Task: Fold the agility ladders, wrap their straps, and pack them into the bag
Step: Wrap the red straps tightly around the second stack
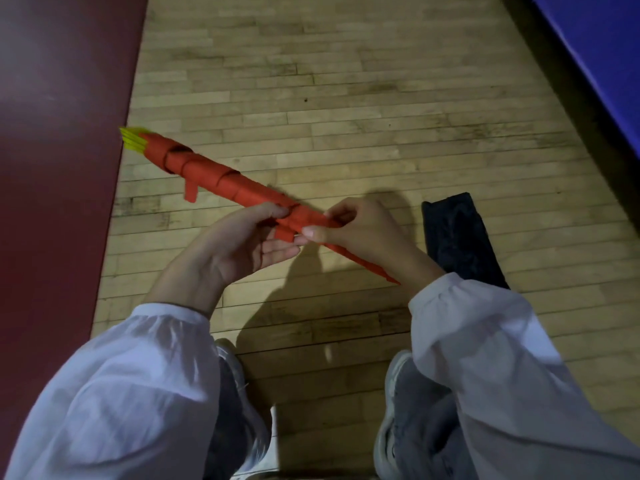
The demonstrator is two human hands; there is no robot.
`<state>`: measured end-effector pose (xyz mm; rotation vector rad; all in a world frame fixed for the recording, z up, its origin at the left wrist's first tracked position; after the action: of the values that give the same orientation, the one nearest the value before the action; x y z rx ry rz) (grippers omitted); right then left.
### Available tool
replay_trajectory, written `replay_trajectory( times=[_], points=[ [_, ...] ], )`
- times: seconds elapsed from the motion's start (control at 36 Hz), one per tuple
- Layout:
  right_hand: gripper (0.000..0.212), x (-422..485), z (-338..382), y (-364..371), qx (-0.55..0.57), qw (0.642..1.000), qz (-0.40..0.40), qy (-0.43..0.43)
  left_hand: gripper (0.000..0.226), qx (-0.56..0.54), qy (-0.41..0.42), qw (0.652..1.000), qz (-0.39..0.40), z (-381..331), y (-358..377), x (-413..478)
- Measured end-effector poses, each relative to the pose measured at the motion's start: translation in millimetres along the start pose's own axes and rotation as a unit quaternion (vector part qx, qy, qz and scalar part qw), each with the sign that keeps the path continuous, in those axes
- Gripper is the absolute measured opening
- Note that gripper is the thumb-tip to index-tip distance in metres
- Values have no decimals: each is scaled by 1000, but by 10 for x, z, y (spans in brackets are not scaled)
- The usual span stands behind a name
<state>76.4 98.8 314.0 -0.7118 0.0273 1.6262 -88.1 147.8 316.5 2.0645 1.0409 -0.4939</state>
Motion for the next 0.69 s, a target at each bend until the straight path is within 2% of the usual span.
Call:
replay_trajectory(
  times=[0.14, 0.22, 0.36, 0.53, 0.61, 0.69],
  points=[
    [55, -18, 5, 39, -107, 993, -41, 1, 18, -17, -21, 999, -42, 80, 8, 62],
    [56, -12, -1, 23, -143, 989, -23, -3, 15, -22, -23, 998, -47, 92, 10, 94],
    [50, 2, -27, -6, -89, 996, 27, 6, 15, 19, -42, 999, -13, 138, 158, 164],
    [36, 72, -146, -81, -63, 998, 0, 7, 28, 52, -47, 997, 14, 319, 548, 308],
    [35, 9, -251, -239, -55, 998, -9, 28, 16, 34, -54, 998, 17, 379, 732, 400],
    [43, -103, -408, -384, -33, 998, -17, 59, 6, 66, -40, 997, 1, 481, 937, 508]
  ],
)
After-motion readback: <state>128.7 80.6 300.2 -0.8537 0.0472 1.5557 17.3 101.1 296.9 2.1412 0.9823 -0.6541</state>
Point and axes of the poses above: each hand's wrist, its own x-axis towards the middle knuckle, its own y-axis out of the palm, z = x × y, the point moved 2 cm from there along x, towards the middle knuckle, and after that the axes turned 10 degrees about z, right-handed, at the moved point
